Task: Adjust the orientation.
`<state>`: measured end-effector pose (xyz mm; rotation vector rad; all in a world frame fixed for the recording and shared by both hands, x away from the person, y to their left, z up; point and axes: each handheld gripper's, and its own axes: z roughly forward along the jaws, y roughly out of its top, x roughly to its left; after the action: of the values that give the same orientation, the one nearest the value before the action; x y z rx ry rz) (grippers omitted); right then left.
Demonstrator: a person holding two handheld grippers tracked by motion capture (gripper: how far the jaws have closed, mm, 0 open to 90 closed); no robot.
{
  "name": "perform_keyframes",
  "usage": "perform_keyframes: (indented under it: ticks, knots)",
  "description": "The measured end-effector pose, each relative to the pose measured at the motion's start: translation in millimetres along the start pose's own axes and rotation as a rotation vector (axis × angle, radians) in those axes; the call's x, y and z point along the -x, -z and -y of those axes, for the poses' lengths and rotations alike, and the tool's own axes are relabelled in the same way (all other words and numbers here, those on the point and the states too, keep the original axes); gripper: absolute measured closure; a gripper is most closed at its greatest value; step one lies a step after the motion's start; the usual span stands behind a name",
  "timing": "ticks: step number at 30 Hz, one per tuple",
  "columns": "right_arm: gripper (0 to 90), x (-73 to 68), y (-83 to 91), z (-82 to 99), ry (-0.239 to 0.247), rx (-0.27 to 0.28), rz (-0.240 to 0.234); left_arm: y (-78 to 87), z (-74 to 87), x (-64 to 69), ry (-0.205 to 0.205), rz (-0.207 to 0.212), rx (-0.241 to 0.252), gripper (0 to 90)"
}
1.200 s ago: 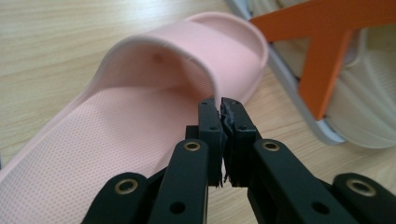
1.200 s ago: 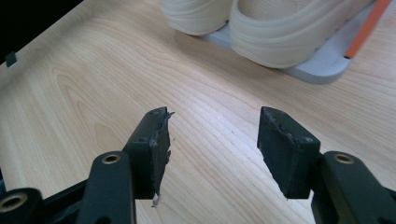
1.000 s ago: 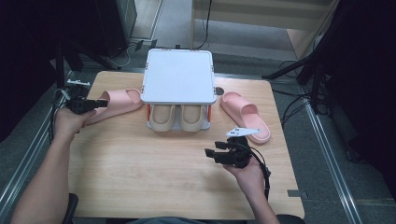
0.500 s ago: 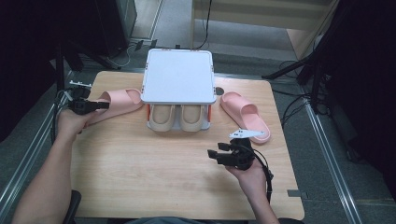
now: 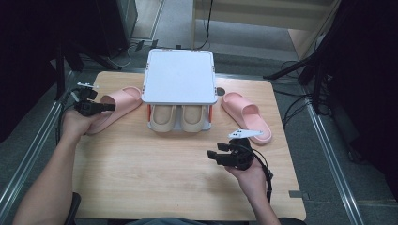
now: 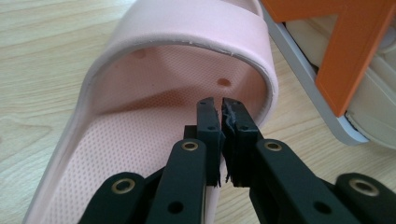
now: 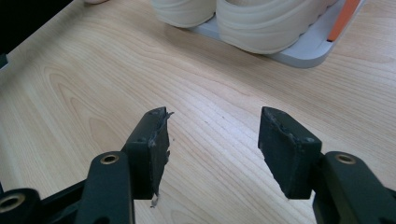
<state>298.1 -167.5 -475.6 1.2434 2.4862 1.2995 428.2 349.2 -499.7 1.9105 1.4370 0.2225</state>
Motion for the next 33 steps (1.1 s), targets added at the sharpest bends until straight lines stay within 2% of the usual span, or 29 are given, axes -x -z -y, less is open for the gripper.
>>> perform_keyframes:
  ticks: [5, 11, 16, 19, 25, 29, 33]
  knots:
    - [43.7, -1.2, -3.3, -1.6, 0.008, -0.008, -0.005, -0.6, -0.3, 6.4, 0.002, 0.011, 0.002, 85.2]
    - [43.7, -2.6, -6.0, -2.9, 0.017, -0.013, -0.013, -4.2, -1.8, 17.9, -0.025, 0.008, -0.006, 84.3]
    - [43.7, -4.1, -8.4, -3.6, 0.024, -0.018, -0.016, -7.4, -4.3, 24.9, -0.026, 0.018, 0.000, 83.9]
    - [43.7, -4.9, -9.4, -3.8, 0.024, -0.023, -0.014, -8.8, -5.4, 27.3, -0.022, 0.019, -0.004, 84.0]
    - [43.7, -5.4, -10.5, -3.9, 0.025, -0.028, -0.016, -11.5, -8.0, 30.5, 0.019, 0.051, 0.008, 82.4]
    - [43.7, -5.7, -10.7, -4.0, 0.025, -0.027, -0.017, -11.1, -9.8, 32.4, 0.017, 0.045, 0.014, 80.7]
    - [43.7, -5.3, -10.2, -4.1, 0.026, -0.025, -0.018, -6.4, -10.1, 30.8, 0.006, 0.018, 0.014, 77.5]
